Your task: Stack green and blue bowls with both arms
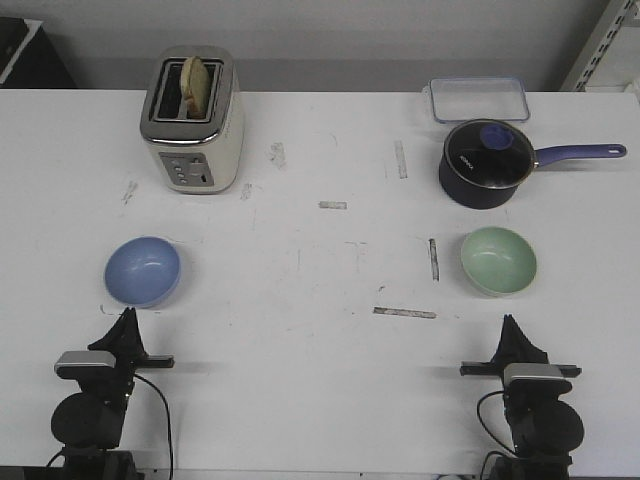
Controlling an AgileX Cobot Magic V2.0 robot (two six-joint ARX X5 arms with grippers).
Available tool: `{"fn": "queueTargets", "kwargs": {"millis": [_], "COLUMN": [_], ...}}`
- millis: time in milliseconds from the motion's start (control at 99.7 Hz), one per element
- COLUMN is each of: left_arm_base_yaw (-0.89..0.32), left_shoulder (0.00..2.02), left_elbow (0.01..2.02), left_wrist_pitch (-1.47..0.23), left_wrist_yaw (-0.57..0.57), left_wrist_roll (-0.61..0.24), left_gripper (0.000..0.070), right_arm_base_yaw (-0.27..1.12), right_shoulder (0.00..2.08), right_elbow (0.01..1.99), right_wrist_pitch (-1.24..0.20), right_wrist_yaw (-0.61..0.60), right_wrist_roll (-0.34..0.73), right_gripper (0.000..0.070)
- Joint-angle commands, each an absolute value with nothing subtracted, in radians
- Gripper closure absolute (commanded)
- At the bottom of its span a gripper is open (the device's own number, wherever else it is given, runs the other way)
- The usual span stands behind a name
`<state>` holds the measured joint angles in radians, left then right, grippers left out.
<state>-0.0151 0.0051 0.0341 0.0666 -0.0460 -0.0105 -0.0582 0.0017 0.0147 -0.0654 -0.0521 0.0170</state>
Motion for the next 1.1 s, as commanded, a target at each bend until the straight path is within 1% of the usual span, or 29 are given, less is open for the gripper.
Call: {"fn": "queueTargets", "kwargs": {"millis": [0,341,471,542,612,702,923,963,983,1023,1093], "left_arm_base_yaw": [-0.012,-0.012,-0.012,-0.012,-0.012,-0.012,-0.012,-0.012,-0.012,-0.012,-0.012], "left_shoulder": [0.003,0.003,0.003,0.003,0.003,0.003,0.003,0.003,0.003,0.003,0.003], "left_elbow": [0.012,0.012,0.012,0.012,0.012,0.012,0.012,0.012,0.012,0.012,0.012], "left_wrist_pitch": [0.081,0.077,0.078,0.078,0.084,0.09,0.098,0.101,0.102,0.102,0.102], "left_wrist_yaw": [-0.045,-0.045,-0.045,-0.045,-0.045,-0.045,-0.045,-0.045,-0.045,-0.045,-0.045], "left_wrist_roll": [-0.012,-0.013,-0.014,-0.016,-0.016,-0.016,-0.016,-0.016,-0.016,-0.016,-0.017], "left_gripper": [0.0699,0.0699,0.0699,0.0699,0.0699,0.0699,0.0699,0.0699,0.0699,0.0699,0.0699], "right_arm_base_yaw": [-0.059,-0.059,-0.059,-0.058,-0.059,-0.059,-0.059,-0.059,-0.059,-0.059,-0.059], "right_shoulder": [0.001,0.001,0.001,0.002,0.015,0.088,0.418,0.481,0.512,0.572,0.669], "right_elbow": [0.012,0.012,0.037,0.091,0.186,0.34,0.735,0.798,0.828,0.884,0.968], "right_wrist_pitch": [-0.052,-0.041,0.09,0.12,0.082,0.009,-0.233,-0.284,-0.309,-0.355,-0.437], "right_wrist_yaw": [-0.052,-0.051,-0.053,-0.052,-0.041,-0.012,-0.014,-0.028,-0.031,-0.034,-0.034], "right_wrist_roll": [0.026,0.039,0.083,0.081,0.064,0.05,0.044,0.044,0.044,0.044,0.044], "right_gripper": [0.07,0.07,0.07,0.07,0.07,0.07,0.0689,0.067,0.0649,0.058,0.0439]}}
